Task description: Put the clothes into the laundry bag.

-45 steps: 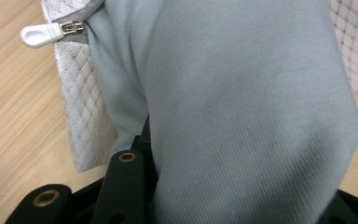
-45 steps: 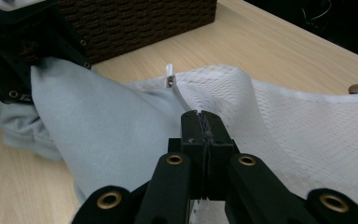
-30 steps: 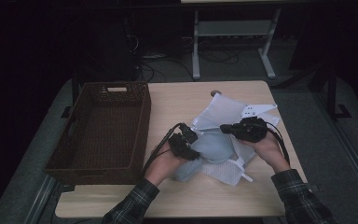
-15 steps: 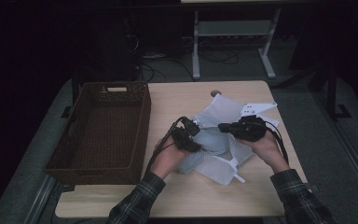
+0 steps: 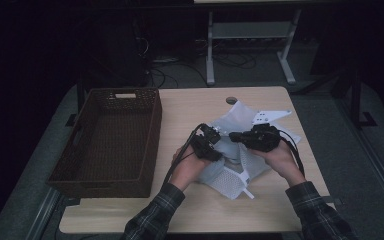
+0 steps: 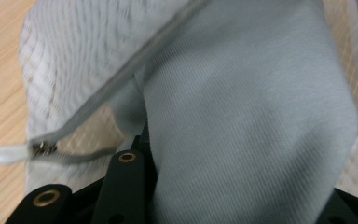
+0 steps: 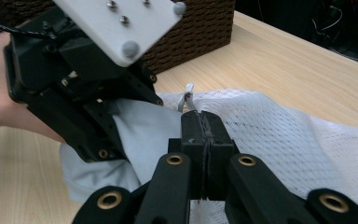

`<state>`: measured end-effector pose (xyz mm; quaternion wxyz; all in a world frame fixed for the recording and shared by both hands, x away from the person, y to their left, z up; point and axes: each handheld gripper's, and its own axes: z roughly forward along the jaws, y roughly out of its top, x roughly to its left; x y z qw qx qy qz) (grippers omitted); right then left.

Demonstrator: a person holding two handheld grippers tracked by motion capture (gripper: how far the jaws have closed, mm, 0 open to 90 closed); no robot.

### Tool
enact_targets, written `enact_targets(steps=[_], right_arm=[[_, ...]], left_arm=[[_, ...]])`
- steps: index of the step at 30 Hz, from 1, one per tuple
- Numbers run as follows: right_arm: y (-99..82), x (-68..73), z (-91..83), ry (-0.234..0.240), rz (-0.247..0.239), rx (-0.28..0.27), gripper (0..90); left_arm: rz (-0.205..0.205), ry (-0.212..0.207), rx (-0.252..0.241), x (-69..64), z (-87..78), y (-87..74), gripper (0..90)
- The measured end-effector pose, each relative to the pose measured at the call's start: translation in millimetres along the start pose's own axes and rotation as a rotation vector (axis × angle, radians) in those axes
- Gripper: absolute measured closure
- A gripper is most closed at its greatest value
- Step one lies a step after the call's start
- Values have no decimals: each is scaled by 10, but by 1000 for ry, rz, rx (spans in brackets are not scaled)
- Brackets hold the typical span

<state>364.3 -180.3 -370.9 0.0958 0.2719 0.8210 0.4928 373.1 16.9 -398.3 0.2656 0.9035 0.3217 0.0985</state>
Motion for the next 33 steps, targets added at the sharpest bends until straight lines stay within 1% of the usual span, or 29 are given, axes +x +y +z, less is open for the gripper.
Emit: enact_targets(steps=[4, 6, 13, 16, 20, 23, 26, 33], right_arm=[[-2, -5, -15, -2, 4, -1, 889], [-8, -10, -22, -3, 7, 0, 889], [-12, -28, -30, -10, 12, -3, 889], [-16, -35, -29, -16, 13, -2, 889], [-20, -53, -43, -23, 15, -7, 889], [-30, -74, -55, -28, 18, -7, 889], [-44, -91, -61, -34, 21, -5, 889], [-55, -104, -76, -39, 17, -3, 889]], left_arm=[[-21, -11, -7, 10, 84, 54, 613], [-33, -9, -12, 9, 121, 69, 612], [-89, -9, -48, -5, 202, 124, 609], [-103, -7, -63, -28, 242, 145, 607], [-113, 0, -77, -57, 308, 168, 597], [-115, 8, -77, -69, 353, 177, 585], [-118, 1, -73, -76, 398, 175, 567], [-116, 19, -90, -100, 438, 166, 476]])
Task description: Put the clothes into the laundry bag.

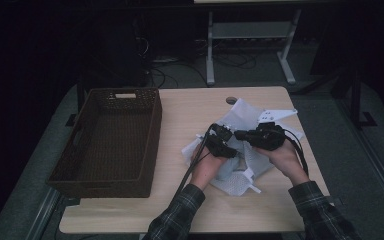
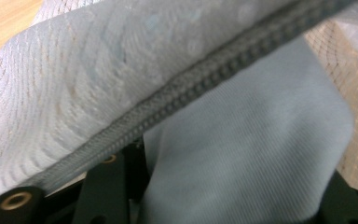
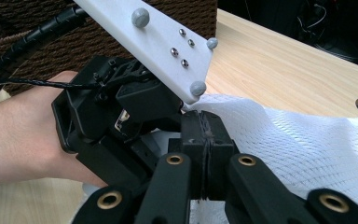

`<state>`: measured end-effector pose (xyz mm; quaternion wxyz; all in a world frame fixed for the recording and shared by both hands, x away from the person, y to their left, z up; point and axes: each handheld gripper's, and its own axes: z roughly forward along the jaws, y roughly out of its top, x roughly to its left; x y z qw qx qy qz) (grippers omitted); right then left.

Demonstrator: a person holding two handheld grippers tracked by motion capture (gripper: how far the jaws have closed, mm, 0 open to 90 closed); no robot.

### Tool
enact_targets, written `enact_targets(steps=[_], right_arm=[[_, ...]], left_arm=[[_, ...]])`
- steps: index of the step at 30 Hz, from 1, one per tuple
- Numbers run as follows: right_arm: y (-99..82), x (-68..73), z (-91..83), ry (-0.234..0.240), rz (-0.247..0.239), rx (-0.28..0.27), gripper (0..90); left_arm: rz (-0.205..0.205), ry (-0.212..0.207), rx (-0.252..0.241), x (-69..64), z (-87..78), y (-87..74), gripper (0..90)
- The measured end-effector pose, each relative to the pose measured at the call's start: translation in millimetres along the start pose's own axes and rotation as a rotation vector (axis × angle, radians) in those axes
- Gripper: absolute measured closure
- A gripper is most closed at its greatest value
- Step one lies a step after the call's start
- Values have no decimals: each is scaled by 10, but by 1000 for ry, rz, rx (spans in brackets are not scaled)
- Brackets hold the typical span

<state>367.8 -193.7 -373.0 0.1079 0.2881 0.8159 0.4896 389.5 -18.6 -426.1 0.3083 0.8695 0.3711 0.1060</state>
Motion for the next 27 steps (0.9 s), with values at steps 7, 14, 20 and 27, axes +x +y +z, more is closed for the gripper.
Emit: enact_targets(steps=[7, 14, 20, 27], right_arm=[[-8, -9, -8, -2, -14, 3, 889], [-16, -29, -31, 3, -10, -5, 889], [-19, -36, -29, 6, -12, -3, 889], [-21, -45, -41, 4, -12, -8, 889]], left_arm=[[17, 8, -24, -23, -75, -10, 389], [47, 16, -29, -42, -195, -62, 325], [55, 5, -45, -47, -257, -76, 238], [69, -18, -77, -65, -372, -104, 168]])
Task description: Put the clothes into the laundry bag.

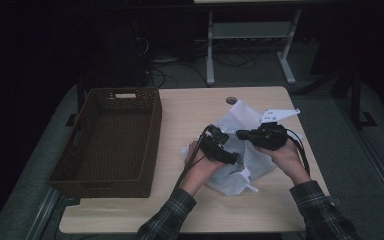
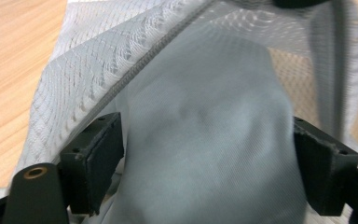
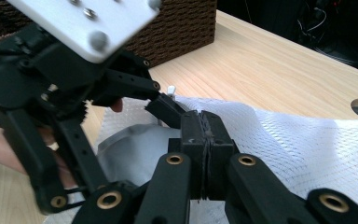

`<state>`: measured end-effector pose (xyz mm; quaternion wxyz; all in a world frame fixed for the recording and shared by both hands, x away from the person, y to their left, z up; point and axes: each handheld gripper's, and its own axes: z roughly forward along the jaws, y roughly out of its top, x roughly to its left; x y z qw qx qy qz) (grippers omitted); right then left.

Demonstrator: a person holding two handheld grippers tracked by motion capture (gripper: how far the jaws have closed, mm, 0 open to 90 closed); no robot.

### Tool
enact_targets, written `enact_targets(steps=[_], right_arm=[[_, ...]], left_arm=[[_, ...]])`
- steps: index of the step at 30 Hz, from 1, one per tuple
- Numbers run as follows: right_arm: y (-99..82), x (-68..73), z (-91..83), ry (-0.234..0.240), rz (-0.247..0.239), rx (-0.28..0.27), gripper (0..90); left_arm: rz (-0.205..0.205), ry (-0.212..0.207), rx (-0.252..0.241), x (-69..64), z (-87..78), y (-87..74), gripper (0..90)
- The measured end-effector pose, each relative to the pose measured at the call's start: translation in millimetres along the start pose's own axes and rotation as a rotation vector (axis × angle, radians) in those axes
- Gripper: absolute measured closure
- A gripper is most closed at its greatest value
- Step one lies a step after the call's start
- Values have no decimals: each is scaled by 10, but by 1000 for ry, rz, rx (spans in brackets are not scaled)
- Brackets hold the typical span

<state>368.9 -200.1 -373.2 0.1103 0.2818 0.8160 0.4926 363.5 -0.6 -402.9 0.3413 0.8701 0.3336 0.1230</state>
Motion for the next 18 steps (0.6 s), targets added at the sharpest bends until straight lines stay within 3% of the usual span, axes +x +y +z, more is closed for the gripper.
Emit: enact_targets(steps=[8, 18], right_arm=[[-1, -1, -8, -1, -1, 0, 888], [-6, 13, 5, 9, -13, 9, 888]], left_arm=[[34, -14, -17, 45, -283, -78, 153], [31, -35, -29, 182, -496, -426, 143]])
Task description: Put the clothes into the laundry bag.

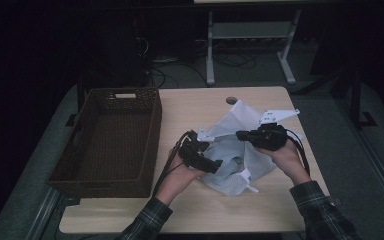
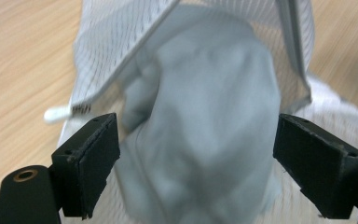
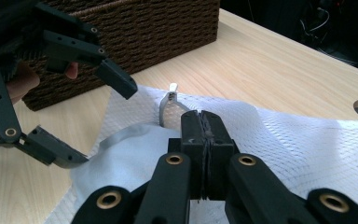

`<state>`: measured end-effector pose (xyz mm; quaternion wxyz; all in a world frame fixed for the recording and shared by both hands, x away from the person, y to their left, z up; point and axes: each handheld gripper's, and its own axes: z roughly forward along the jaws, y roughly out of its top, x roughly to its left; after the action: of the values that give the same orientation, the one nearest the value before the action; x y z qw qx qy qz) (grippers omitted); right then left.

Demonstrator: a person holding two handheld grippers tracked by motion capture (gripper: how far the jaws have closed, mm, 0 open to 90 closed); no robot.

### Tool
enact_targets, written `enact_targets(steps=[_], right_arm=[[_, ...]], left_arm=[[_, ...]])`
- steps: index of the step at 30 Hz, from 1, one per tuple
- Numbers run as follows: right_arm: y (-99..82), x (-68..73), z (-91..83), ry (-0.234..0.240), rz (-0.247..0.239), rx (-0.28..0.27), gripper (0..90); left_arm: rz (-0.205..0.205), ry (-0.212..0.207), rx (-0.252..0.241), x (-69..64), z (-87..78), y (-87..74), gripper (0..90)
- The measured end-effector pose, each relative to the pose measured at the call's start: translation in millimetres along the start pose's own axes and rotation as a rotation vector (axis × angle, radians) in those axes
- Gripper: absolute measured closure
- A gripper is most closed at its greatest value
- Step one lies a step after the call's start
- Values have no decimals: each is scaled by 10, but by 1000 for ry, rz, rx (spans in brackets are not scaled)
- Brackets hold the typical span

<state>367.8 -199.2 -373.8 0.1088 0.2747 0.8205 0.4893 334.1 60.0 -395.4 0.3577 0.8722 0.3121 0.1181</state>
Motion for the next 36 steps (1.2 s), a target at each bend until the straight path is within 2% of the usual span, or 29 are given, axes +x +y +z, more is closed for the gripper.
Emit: enact_targets(steps=[8, 10, 16, 23, 27, 31, 36], right_arm=[[-9, 4, -14, 10, -7, -3, 888], [-12, 1, -9, 11, -9, -1, 887], [-19, 12, 22, 19, -18, 8, 887], [-37, 33, 39, 23, -27, 19, 887], [-36, 37, 39, 21, -29, 20, 887], [-39, 31, 49, 24, -28, 22, 887], [-41, 26, 54, 24, -31, 23, 887]], left_arm=[[4, -13, 20, 67, 43, -314, 143], [0, -30, 29, 80, 94, -340, 143], [26, -58, 60, 47, 247, -368, 144], [17, -58, 96, 71, 407, -441, 151], [37, -74, 96, 55, 435, -459, 244], [41, -79, 77, 52, 432, -468, 413], [41, -100, 55, 61, 401, -456, 677]])
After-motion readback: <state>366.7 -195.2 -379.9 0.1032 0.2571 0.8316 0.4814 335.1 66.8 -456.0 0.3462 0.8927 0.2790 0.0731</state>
